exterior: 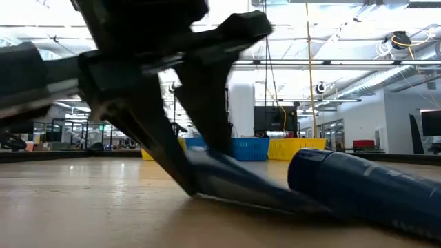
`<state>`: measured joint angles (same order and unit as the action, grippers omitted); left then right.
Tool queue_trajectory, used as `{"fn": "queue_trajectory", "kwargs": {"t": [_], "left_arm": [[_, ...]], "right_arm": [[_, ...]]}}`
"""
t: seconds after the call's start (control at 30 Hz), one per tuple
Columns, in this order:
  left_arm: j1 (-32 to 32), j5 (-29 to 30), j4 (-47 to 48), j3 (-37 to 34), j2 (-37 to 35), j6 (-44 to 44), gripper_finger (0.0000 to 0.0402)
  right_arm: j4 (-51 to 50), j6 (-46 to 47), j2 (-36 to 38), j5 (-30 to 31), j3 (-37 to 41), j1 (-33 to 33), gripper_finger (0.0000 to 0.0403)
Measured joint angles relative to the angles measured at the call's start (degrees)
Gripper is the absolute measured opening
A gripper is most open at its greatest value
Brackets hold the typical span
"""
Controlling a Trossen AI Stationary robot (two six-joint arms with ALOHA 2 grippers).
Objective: Pick & Place Travel size toiletries
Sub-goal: Put the left shave cream into the right yellow bin
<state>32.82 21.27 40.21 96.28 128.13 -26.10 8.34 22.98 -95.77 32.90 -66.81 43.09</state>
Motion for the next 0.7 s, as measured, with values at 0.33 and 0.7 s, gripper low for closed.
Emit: {"fn": "queue_trajectory", "kwargs": {"t": [0.33,0.7], "left_arm": [[-0.73,7.24,8.24,0.01,-4.45,7.91,0.0101],[-0.44,9.2,12.15,0.15,-13.04,13.23,0.01]], "right_arm": [[-0.44,-3.81,0.0,0.0,0.0,0.11,0.0114],[-0.46,-5.19,0.0,0.15,0.0,0.11,0.0114]]}}
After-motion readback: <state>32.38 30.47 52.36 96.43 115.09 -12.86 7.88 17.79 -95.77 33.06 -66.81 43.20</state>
